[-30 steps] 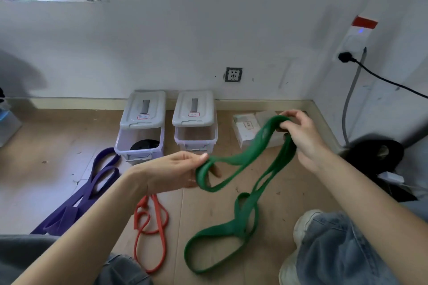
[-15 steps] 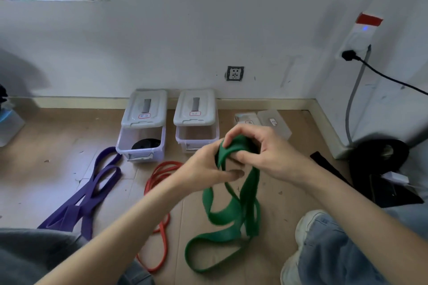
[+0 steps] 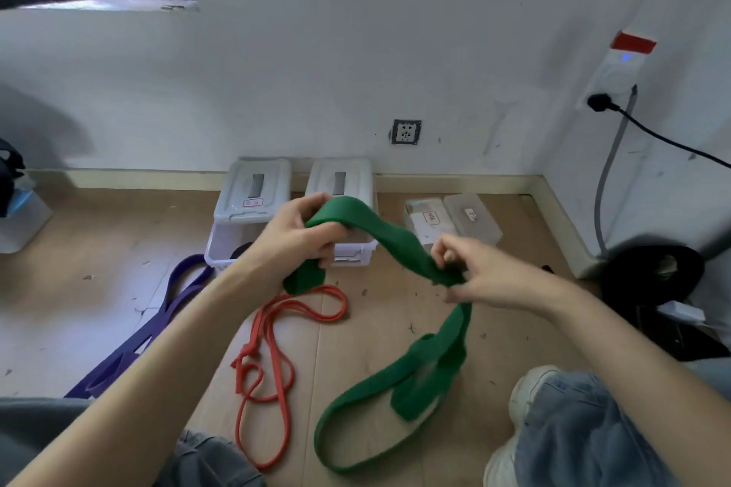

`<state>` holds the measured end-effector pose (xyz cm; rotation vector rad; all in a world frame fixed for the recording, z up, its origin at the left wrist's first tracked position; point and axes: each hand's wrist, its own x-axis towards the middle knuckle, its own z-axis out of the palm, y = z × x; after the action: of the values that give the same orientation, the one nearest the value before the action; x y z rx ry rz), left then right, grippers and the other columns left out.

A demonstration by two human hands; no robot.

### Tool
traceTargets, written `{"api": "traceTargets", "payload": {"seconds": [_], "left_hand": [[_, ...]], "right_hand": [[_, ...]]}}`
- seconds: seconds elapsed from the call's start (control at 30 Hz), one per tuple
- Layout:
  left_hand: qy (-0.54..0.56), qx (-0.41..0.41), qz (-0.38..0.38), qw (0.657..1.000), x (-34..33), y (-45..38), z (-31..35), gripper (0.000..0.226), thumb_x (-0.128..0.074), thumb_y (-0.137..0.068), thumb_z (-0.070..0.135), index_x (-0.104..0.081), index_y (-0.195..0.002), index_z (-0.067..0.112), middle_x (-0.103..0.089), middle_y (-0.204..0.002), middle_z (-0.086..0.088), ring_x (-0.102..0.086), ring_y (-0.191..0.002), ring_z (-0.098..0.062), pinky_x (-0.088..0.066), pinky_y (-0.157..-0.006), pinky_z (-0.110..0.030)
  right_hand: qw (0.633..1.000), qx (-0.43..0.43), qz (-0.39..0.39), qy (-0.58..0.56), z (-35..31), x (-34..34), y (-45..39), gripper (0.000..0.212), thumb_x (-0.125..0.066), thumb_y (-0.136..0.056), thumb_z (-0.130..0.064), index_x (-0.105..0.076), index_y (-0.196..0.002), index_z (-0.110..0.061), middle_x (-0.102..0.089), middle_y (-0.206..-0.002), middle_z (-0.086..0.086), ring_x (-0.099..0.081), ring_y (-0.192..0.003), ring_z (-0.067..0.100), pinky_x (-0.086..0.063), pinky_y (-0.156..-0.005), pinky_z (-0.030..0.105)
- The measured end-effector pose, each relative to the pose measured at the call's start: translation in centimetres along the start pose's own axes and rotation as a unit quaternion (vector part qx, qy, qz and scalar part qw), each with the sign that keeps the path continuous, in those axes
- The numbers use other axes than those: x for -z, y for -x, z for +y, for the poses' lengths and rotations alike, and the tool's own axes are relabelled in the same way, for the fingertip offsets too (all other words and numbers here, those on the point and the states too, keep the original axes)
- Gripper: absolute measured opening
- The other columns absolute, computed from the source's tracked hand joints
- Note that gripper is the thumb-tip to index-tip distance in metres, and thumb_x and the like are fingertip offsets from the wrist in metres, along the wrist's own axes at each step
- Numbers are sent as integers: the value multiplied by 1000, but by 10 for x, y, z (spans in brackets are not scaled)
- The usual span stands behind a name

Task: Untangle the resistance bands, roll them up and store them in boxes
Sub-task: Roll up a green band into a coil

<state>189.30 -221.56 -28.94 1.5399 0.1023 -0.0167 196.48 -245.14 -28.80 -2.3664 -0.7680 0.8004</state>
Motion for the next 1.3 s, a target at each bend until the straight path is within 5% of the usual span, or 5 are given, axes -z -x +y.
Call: {"api": "traceTargets", "payload": {"seconds": [0.17,0.77,0.93,1.13,1.3], "left_hand": [[-152,36,-42,987,-38,3,-2,15,-61,-81,1,-58,-87,14,-52,-64,0,-45,-38,0,-37,-40,-13],[-48,81,-94,991,-19,12,0,26,-63,-83,8,-49,-105,8,-50,-64,3,-45,-51,-5,-38,-50,-17],[99,141,-98,980,-30,9,-2,36,-53,-76,49,-43,-83,15,-57,-66,-1,-49,-62,-15,-39,-67,-25],[-148,43,-122,981,-23,10,-5,44,-53,-73,57,-67,-97,22,-71,-92,3,-65,-85,-9,-49,-79,-16],[-68,78,-97,990,-41,7,-15,47,-71,-64,39,-64,-93,3,-70,-80,0,-61,-68,-8,-48,-59,-17]], "right_hand": [[985,81,51,-143,-18,-11,0,54,-80,-60,-48,-46,-99,-36,-55,-117,-14,-48,-116,-1,-37,-96,20],[983,173,27,-59,-22,-4,7,50,-51,-86,-6,-47,-108,-50,-49,-78,-10,-40,-56,-3,-37,-56,9],[969,169,181,-8,-24,-16,3,25,-73,-78,-26,-51,-84,-36,-53,-58,-11,-47,-52,-1,-35,-53,11],[926,199,322,-3,-25,-14,2,22,-76,-71,-36,-59,-76,-24,-56,-69,-7,-50,-62,5,-40,-59,20],[895,202,382,108,-27,-30,0,19,-70,-81,-31,-60,-86,-17,-56,-78,-3,-50,-66,12,-40,-56,24]]}}
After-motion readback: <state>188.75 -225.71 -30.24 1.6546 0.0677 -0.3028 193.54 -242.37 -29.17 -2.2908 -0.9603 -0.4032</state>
